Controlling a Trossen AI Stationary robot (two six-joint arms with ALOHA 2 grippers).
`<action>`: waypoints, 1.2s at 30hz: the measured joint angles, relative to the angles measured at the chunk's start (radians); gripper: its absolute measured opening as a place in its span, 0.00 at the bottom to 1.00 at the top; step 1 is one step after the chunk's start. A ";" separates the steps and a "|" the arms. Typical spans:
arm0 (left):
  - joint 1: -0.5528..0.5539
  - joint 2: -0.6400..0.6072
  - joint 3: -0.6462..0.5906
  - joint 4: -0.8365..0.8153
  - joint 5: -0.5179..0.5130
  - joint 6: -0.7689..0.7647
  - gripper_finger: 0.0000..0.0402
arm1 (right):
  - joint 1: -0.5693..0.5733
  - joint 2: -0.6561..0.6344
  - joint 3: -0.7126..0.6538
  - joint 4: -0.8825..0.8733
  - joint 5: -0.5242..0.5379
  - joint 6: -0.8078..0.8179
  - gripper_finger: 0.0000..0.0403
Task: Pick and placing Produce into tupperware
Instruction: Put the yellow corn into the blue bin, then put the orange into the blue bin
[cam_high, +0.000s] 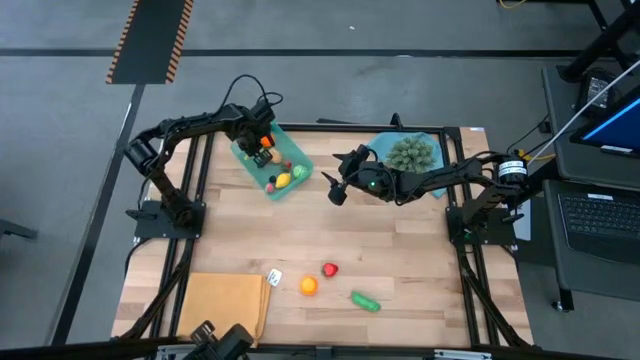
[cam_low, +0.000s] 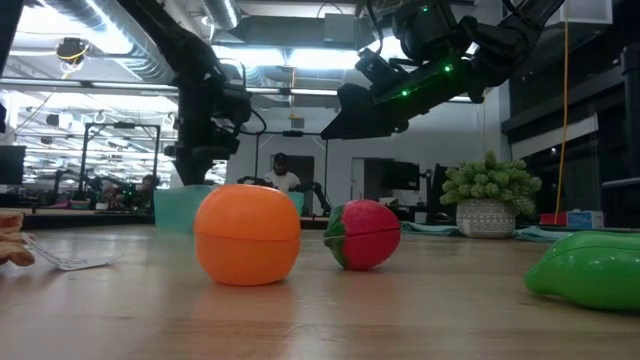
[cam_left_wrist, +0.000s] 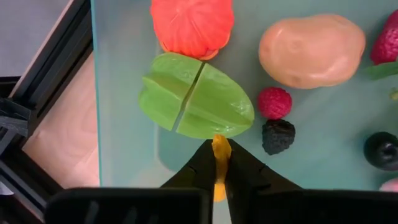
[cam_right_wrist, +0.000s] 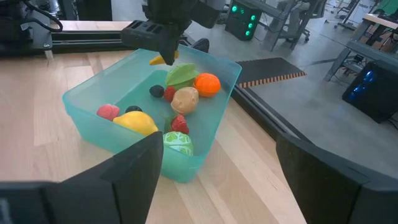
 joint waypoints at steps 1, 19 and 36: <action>0.000 0.000 0.000 0.000 0.000 0.000 0.05 | 0.000 0.000 0.000 0.000 0.000 0.000 0.77; -0.043 -0.112 0.000 -0.029 0.000 0.053 0.34 | 0.002 -0.023 0.000 0.022 -0.001 -0.083 0.77; -0.362 -0.636 -0.232 0.449 0.177 0.097 0.28 | 0.003 -0.322 0.000 -0.309 -0.450 -0.145 0.77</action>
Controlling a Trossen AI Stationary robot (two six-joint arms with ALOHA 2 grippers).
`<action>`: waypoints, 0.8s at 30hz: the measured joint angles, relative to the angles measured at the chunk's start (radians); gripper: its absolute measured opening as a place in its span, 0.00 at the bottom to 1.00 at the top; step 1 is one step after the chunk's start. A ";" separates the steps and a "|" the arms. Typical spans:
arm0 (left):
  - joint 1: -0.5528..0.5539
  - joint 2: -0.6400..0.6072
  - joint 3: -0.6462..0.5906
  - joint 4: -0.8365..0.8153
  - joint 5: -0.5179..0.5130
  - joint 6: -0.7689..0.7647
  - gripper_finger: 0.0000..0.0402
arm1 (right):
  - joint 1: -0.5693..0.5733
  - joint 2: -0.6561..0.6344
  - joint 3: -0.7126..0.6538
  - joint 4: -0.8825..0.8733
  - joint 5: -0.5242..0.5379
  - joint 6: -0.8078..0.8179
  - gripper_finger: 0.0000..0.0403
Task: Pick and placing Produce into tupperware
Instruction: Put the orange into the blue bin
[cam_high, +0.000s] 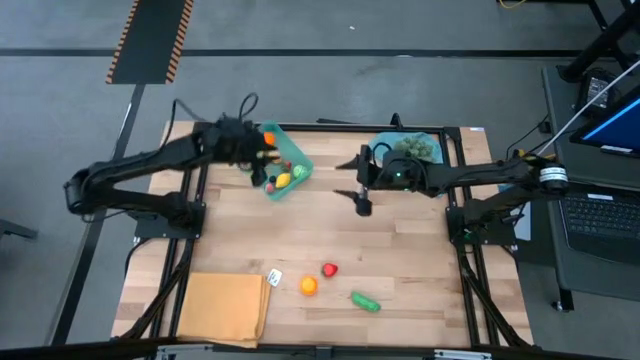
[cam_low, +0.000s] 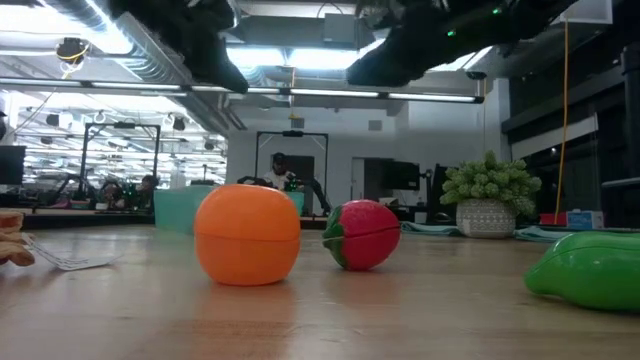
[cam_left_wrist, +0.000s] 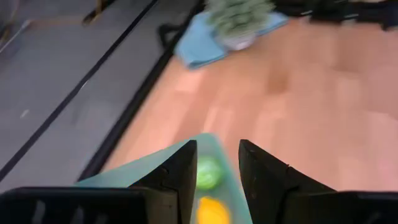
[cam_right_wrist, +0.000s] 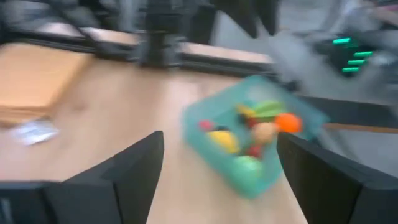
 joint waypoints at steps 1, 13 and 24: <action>-0.029 -0.023 -0.038 0.040 0.001 0.000 0.27 | 0.000 -0.015 0.000 -0.021 -0.050 0.012 0.77; -0.369 -0.143 -0.392 0.504 0.001 -0.078 0.21 | 0.054 -0.179 -0.333 0.305 -0.178 0.071 0.77; -0.616 -0.138 -0.476 0.604 0.001 -0.075 0.15 | 0.112 -0.335 -0.571 0.424 -0.178 0.125 0.77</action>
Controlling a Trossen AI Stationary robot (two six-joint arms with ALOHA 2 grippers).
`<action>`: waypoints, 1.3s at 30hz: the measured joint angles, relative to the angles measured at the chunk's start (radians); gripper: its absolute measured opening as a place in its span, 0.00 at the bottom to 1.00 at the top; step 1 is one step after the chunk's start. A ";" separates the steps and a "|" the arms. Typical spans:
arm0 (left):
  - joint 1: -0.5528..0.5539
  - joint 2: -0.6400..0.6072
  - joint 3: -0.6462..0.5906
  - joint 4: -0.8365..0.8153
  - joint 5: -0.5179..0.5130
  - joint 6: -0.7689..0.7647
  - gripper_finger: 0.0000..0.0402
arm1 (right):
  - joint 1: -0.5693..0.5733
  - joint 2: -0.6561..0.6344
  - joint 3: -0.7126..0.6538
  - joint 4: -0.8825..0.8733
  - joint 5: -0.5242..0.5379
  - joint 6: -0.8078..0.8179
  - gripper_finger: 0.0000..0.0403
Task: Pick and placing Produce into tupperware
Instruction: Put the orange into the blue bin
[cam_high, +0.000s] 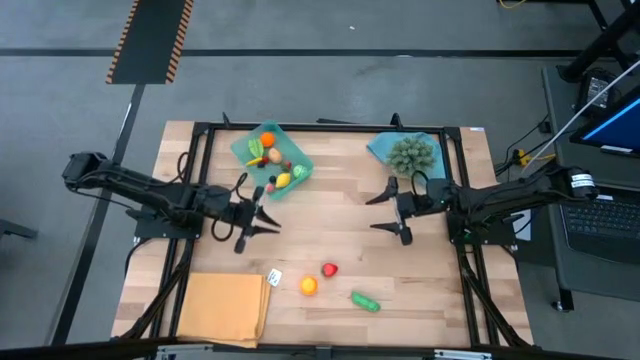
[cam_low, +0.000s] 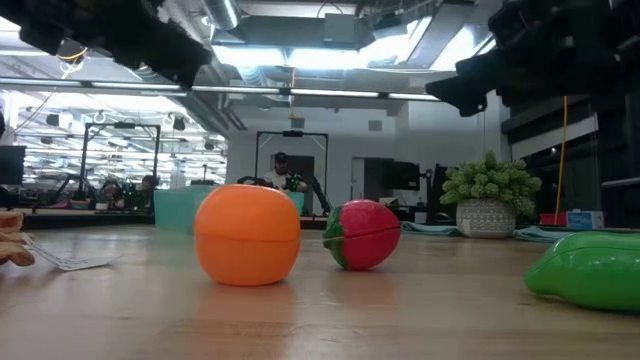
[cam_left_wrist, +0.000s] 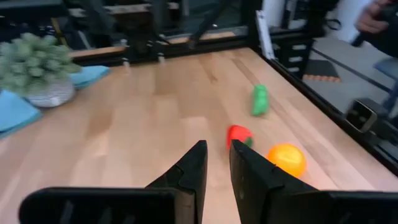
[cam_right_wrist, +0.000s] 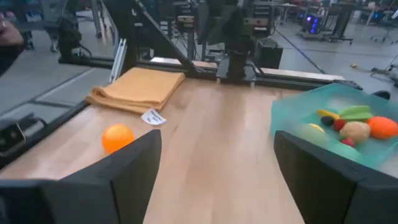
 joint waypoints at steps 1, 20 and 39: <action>-0.012 0.000 -0.003 -0.001 0.000 0.000 0.15 | 0.000 -0.004 -0.003 0.000 0.000 -0.005 0.77; -0.057 0.005 -0.007 -0.001 -0.001 -0.026 0.14 | 0.000 -0.004 -0.003 0.002 0.002 0.021 0.77; -0.067 0.026 0.012 0.035 -0.026 -0.083 0.79 | 0.000 -0.004 -0.003 0.001 0.002 0.024 0.77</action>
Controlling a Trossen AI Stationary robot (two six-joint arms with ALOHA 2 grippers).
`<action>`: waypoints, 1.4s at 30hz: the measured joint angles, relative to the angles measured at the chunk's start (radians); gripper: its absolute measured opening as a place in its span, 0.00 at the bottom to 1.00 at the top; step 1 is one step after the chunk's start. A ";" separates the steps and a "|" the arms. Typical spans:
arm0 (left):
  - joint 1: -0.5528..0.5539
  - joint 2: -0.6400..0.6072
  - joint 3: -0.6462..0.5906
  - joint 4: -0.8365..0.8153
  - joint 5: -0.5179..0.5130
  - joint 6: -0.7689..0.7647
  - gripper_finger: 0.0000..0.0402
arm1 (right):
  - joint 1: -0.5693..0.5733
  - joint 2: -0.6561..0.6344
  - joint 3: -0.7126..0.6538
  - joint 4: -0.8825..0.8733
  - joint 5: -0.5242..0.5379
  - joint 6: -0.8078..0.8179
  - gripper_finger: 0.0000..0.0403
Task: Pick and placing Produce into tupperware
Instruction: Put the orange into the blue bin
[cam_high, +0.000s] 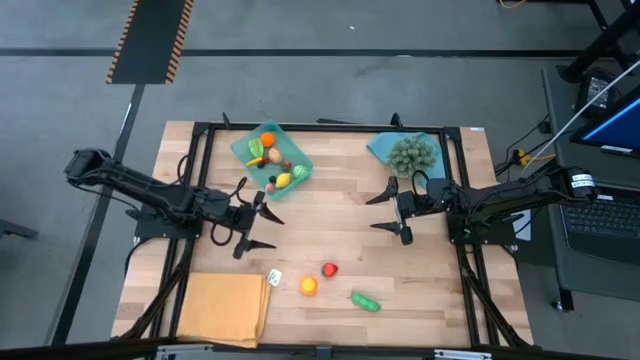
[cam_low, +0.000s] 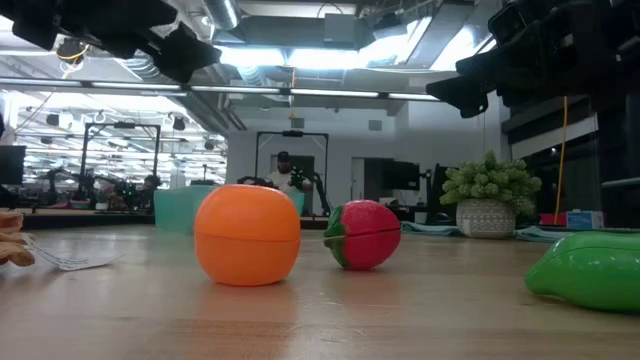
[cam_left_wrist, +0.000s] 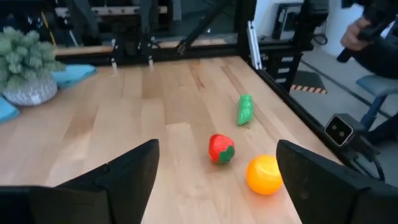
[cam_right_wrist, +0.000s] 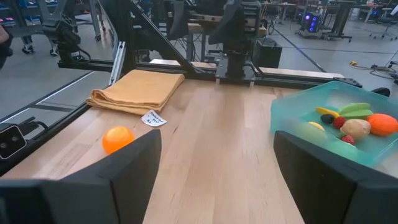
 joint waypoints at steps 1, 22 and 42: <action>-0.008 0.015 0.012 -0.011 -0.010 -0.005 0.79 | 0.000 0.000 0.000 0.000 0.000 0.000 0.77; -0.277 0.617 0.675 -0.657 -0.272 -0.285 0.77 | 0.017 0.000 0.000 -0.034 -0.002 0.100 0.77; -0.422 1.007 1.208 -0.968 -0.272 -0.481 0.77 | 0.225 0.000 0.000 -0.029 0.001 0.078 0.77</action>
